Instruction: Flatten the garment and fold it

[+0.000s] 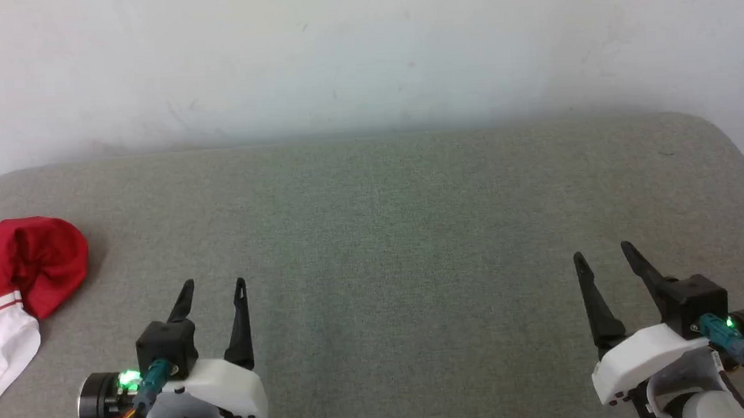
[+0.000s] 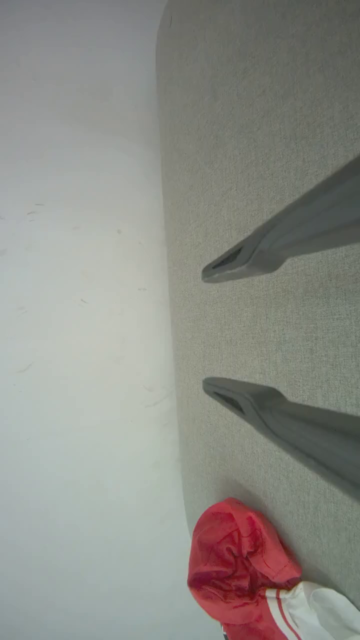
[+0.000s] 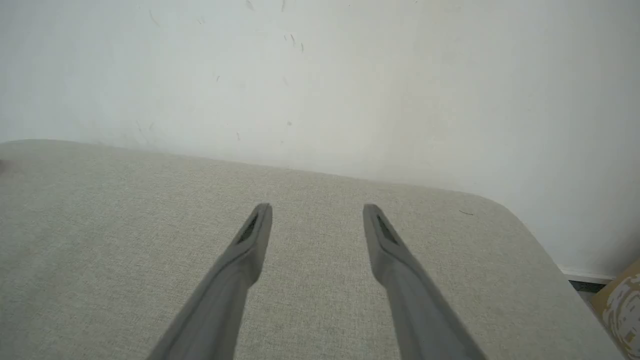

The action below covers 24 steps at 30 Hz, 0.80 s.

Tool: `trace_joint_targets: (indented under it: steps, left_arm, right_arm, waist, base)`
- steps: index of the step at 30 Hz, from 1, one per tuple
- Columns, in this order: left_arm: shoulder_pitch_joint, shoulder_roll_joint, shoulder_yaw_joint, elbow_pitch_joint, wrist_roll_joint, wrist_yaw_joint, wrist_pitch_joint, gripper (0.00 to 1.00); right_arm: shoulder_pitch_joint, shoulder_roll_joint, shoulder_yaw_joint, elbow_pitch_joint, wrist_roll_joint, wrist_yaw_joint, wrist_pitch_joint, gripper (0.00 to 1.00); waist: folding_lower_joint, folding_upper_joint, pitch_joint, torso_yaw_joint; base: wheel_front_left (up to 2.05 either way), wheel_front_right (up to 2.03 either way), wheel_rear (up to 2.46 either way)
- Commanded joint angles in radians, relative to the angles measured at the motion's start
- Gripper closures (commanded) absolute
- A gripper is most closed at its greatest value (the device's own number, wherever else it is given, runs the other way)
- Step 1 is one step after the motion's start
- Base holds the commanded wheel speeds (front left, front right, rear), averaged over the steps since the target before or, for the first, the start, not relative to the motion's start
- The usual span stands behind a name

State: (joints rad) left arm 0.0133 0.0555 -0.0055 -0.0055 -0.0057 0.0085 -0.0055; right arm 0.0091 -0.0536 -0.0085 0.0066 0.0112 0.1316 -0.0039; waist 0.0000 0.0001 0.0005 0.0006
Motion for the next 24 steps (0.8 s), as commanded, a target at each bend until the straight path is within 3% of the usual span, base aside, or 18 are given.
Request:
trace_joint_targets:
  steps: [1, 24]
  left_arm:
    - [0.005, 0.000, 0.000, -0.005, -0.005, -0.001, -0.009, 0.00]
    - [0.025, -0.001, 0.001, -0.028, -0.028, 0.002, -0.057, 0.00]
  right_arm:
    - [0.004, 0.000, -0.007, 0.001, 0.010, 0.000, -0.010, 0.00]
    - [0.016, 0.001, -0.065, 0.020, 0.050, 0.000, -0.058, 0.00]
  waist:
    - [0.0000, -0.0001, 0.000, 0.000]
    - [0.0000, -0.0001, 0.004, 0.007]
  base:
    - [0.00, 0.00, 0.00]
    - [0.00, 0.00, 0.00]
